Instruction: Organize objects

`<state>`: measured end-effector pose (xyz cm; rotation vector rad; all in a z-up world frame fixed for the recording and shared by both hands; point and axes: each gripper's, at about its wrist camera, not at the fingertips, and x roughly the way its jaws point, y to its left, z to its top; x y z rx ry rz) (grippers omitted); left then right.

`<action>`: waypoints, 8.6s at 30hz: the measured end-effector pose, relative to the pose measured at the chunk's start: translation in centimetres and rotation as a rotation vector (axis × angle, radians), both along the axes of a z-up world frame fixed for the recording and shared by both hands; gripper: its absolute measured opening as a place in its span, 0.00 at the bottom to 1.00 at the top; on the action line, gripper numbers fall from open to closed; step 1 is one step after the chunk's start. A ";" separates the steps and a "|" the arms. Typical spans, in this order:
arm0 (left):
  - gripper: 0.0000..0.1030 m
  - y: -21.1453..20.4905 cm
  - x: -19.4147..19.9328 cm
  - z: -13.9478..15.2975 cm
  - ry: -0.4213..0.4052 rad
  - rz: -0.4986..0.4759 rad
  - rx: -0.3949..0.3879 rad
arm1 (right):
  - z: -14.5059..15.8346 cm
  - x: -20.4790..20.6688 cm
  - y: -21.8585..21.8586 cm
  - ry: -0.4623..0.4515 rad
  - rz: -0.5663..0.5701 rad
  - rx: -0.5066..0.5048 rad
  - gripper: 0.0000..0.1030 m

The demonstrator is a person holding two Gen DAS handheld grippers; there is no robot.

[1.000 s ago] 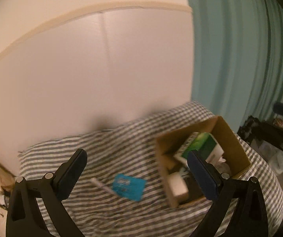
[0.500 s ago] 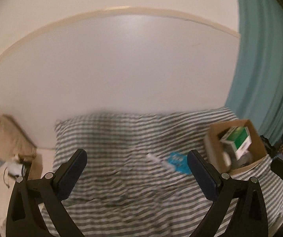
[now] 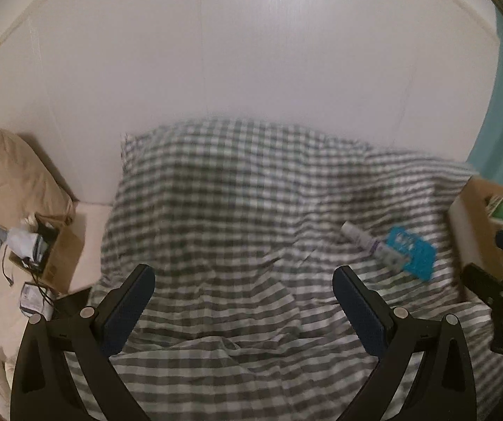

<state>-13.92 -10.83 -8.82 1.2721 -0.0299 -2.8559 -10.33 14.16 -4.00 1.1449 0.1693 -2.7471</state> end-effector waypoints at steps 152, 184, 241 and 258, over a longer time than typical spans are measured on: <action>0.98 5.0 -3.5 -6.3 -0.078 -0.072 0.134 | -8.9 -8.2 7.1 -0.443 -0.207 0.308 0.60; 0.98 12.3 5.6 7.4 0.110 -0.154 0.070 | 10.6 5.3 7.1 -0.073 0.028 0.142 0.21; 1.00 29.3 5.5 16.7 0.256 -0.420 0.063 | 21.1 12.2 26.8 0.142 -0.285 -0.111 0.63; 1.00 17.6 11.3 17.7 0.397 -0.185 0.095 | 24.7 18.2 19.5 0.425 -0.210 -0.057 0.94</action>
